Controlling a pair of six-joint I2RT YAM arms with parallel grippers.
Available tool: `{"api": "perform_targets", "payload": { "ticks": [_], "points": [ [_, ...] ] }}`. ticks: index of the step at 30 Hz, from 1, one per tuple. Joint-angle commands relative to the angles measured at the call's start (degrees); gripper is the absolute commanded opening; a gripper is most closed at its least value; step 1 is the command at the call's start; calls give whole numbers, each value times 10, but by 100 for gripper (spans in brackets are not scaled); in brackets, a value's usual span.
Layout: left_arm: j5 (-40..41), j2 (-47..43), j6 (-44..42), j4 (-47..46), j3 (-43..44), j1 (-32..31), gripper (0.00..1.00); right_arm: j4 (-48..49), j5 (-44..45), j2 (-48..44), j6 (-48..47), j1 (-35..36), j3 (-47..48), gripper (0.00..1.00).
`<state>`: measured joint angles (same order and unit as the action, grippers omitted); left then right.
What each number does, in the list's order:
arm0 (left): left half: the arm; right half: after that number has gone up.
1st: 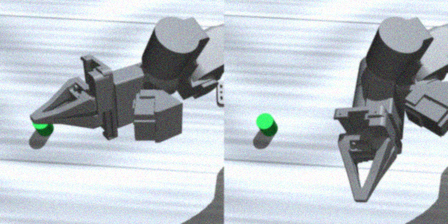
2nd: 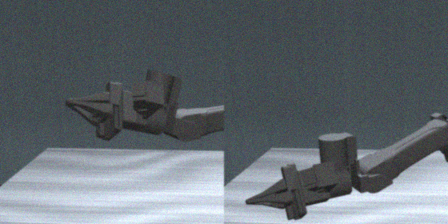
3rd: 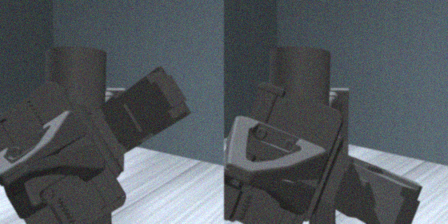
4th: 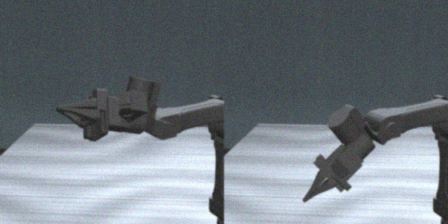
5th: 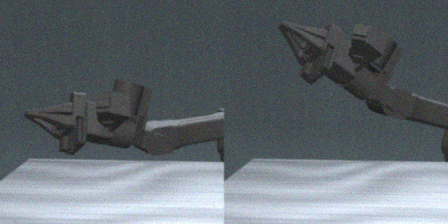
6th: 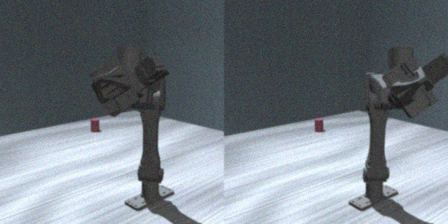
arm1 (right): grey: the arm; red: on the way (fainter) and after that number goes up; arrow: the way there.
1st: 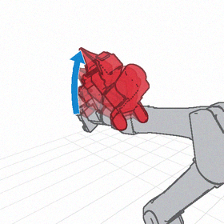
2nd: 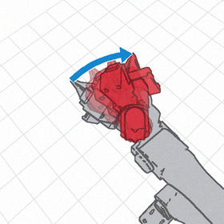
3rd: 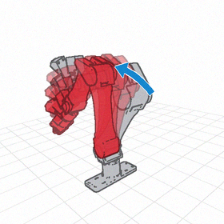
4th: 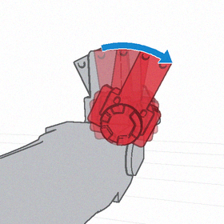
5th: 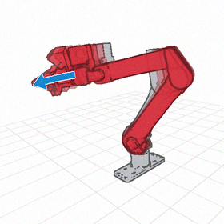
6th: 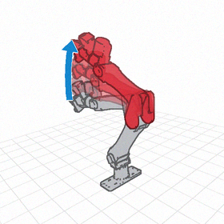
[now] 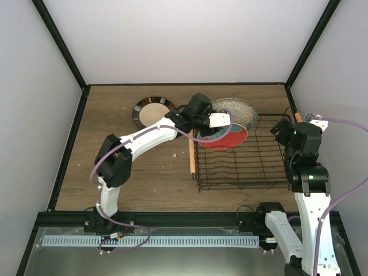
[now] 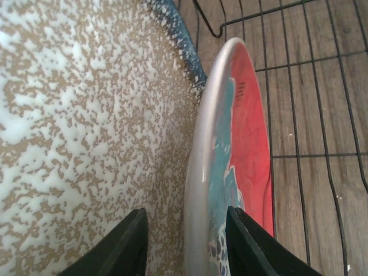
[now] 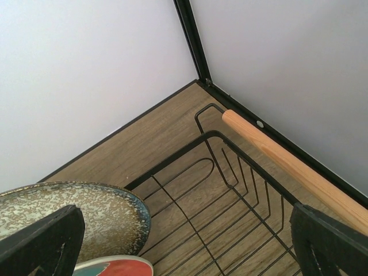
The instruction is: Unload the plates from the dish rack
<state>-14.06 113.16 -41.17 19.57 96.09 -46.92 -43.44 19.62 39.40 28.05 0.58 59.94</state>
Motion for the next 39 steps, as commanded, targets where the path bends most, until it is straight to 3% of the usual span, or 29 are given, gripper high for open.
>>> {"api": "perform_targets", "payload": {
  "ticks": [1,7,23,29,34,39],
  "points": [
    [16,20,0,20,35,-4,31,-8,16,-4,-3,5,10,100],
    [15,18,21,29,44,-10,4,-9,16,-6,-1,5,8,100],
    [9,-71,91,21,143,-18,4,-8,9,-11,6,5,-2,100],
    [-2,-143,143,-21,156,-5,4,-7,3,-12,12,5,-5,100],
    [-42,-229,262,-116,130,57,4,-2,-7,-7,16,5,-10,100],
    [-50,-289,446,-203,118,211,4,6,-20,4,16,5,-12,100]
  ]
}}
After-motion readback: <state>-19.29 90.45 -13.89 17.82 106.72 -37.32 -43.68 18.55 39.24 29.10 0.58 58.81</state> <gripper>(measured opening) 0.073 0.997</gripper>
